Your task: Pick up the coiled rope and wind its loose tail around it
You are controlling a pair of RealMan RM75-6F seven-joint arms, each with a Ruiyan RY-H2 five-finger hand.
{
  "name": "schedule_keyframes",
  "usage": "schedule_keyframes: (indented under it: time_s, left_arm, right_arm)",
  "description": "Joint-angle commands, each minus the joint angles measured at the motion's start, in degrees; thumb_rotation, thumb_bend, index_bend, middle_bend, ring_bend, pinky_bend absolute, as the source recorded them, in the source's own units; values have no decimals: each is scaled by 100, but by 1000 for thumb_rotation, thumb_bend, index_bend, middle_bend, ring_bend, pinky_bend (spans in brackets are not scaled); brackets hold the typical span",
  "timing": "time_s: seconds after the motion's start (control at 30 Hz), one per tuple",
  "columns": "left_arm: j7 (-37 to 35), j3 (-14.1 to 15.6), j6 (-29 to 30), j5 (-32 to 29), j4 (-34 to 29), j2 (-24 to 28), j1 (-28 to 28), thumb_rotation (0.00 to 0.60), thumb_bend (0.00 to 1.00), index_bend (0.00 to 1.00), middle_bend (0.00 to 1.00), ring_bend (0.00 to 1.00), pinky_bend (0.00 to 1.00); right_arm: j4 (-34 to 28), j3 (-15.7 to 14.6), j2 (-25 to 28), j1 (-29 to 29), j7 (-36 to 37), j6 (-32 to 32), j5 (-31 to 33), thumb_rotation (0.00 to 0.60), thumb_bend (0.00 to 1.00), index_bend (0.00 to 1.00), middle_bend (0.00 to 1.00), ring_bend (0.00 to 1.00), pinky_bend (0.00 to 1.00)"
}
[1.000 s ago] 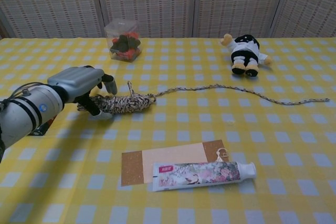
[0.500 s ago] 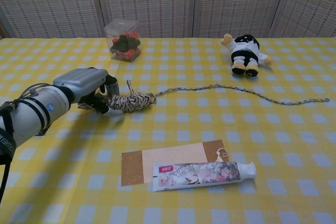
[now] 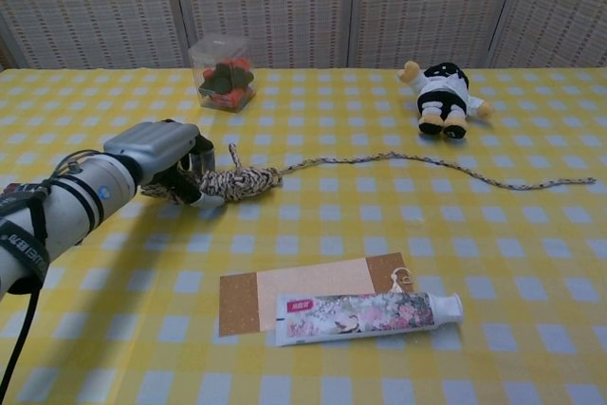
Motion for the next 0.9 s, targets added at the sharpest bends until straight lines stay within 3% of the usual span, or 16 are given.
schedule_keyframes:
  time_s: [0.03, 0.57, 0.9]
  left_arm:
    - [26, 19, 2, 21, 60, -19, -12, 474, 198, 584, 490, 365, 0]
    - [-301, -72, -89, 67, 111, 65, 4, 527, 203, 676, 574, 405, 0]
    - [-1182, -110, 262, 754, -466, 691, 204, 537, 204, 707, 602, 425, 0]
  right_arm:
    - [1, 2, 1, -3, 9, 0, 4, 600, 391, 215, 251, 102, 160]
    - [-32, 17, -1, -3, -28, 2, -10, 600, 391, 228, 251, 108, 160]
    - [-168, 34, 76, 15, -111, -22, -14, 600, 390, 235, 253, 108, 160]
